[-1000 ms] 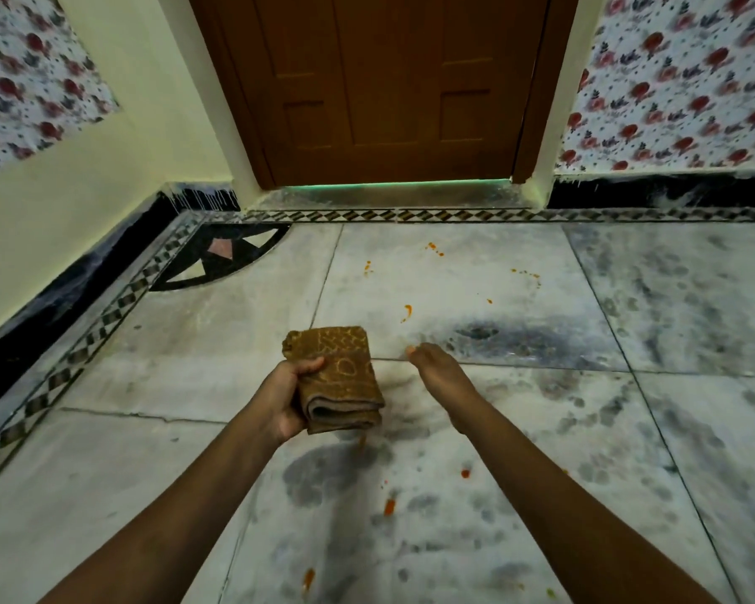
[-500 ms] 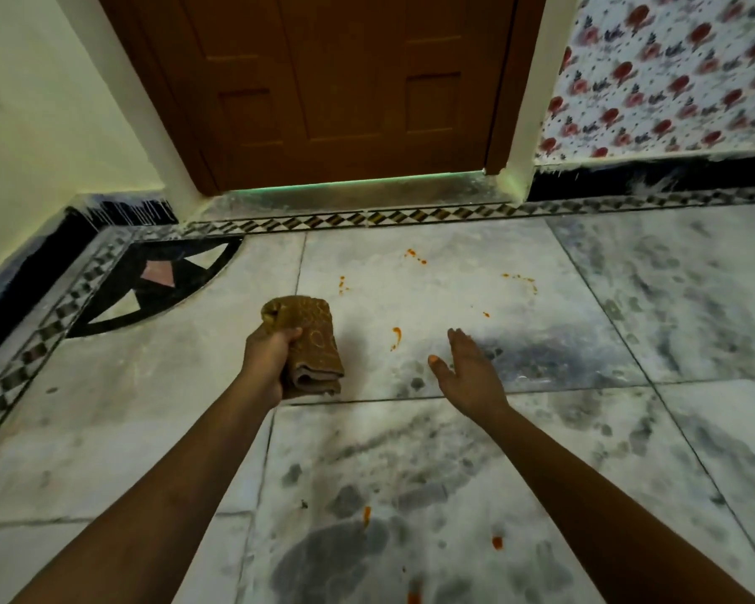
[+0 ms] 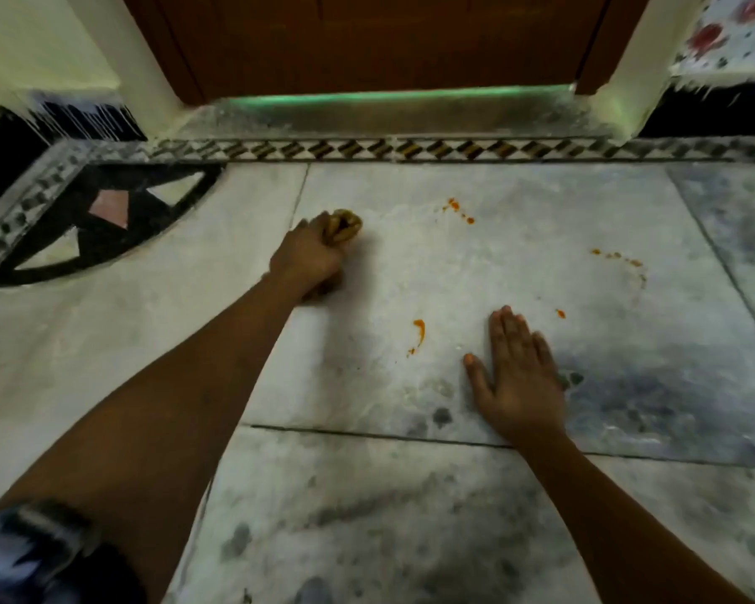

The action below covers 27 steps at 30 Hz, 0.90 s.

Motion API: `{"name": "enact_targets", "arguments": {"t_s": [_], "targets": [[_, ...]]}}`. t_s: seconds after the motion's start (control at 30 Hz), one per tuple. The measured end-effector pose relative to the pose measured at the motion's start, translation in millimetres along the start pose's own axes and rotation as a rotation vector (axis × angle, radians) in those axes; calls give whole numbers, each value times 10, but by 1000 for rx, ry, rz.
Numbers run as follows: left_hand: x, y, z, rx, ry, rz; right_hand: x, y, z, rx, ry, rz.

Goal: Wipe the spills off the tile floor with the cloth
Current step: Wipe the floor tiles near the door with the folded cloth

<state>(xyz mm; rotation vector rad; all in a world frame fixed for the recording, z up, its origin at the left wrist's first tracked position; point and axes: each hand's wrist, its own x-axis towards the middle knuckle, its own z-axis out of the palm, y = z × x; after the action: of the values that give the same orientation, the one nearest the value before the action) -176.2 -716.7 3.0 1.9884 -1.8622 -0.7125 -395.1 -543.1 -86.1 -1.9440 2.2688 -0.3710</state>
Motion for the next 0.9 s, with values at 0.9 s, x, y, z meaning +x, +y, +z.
{"name": "enact_targets", "arguments": {"t_s": [0.9], "targets": [[446,-105,470,507,-195,84,28,-8,9,-10,10,28]]}}
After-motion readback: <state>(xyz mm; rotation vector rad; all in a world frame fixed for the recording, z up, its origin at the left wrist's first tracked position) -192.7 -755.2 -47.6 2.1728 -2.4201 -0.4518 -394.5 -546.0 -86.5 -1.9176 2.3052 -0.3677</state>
